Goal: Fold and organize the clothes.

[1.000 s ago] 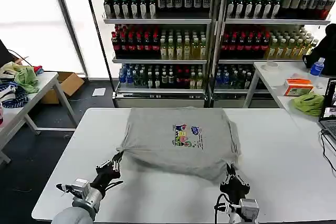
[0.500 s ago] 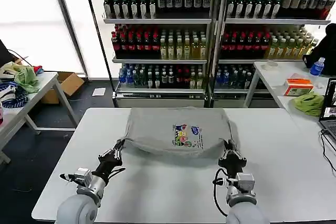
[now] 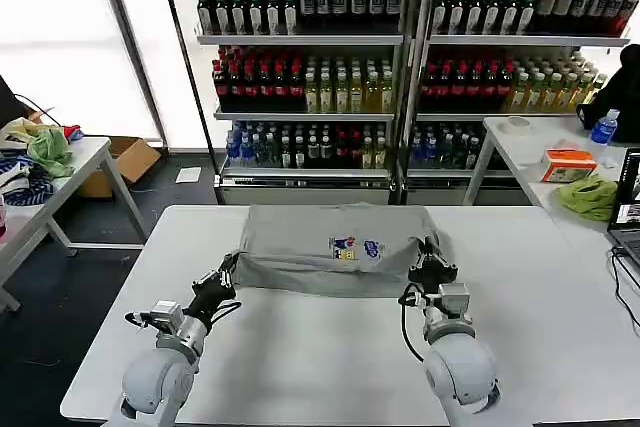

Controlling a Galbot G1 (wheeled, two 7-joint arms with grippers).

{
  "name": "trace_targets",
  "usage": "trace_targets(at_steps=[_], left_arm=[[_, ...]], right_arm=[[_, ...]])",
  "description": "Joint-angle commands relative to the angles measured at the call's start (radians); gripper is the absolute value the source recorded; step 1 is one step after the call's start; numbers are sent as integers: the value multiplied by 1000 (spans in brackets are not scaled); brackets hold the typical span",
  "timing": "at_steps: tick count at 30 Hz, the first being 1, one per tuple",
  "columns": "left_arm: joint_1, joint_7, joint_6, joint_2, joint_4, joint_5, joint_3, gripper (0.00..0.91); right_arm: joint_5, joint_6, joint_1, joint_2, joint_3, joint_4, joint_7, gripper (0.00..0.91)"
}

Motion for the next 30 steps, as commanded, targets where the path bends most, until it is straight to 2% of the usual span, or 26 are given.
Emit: trace_targets(at_steps=[1,3,4,5,6,7,8,12,14,16,17,18,19,20,26,30], left_arm=[[-83,-5,33,7,122,1,14,0],[-89,-5,48,12,137,8,20,10],[-90,-4,56,15,142,14,23,191],[-91,-4,61,16,146,17,24,413],[-94,-3,70,18,152,19,28,544],[-96,-3,71,18,155,21,30,816],[-98,-4,72,17,158,21,30,907],[-102,-9,79,17,157,22,31,907],[-100,-14,81,20,149,21,31,907],[-97,-25,83,24,136,21,30,907],[-96,-28,84,24,133,20,30,907],[-94,-34,86,24,126,18,28,907],[-90,-36,88,24,118,18,27,907],[-86,-38,91,25,111,18,26,907],[-54,-36,104,32,72,27,20,907],[-30,-36,109,36,42,47,16,907]], right_arm=[[14,-33,121,-3,-4,-132,-7,0],[11,-61,116,3,-7,-147,-11,0],[10,-67,113,5,-9,-152,-11,0],[10,-72,110,7,-10,-156,-11,10],[8,-86,106,15,-11,-168,-12,81],[7,-97,103,22,-11,-177,-10,393],[8,-102,103,27,-11,-183,-10,907],[15,-105,111,49,-11,-211,-2,907],[53,-99,116,58,-11,-213,17,907],[140,-66,139,80,-11,-221,113,907],[182,-58,142,83,-11,-228,113,907],[214,-41,162,101,-7,-239,192,907],[265,-12,171,111,-8,-240,227,907],[270,-10,172,112,-8,-237,240,907],[261,-46,116,80,-7,-160,231,907],[217,-61,62,53,1,-106,231,907]])
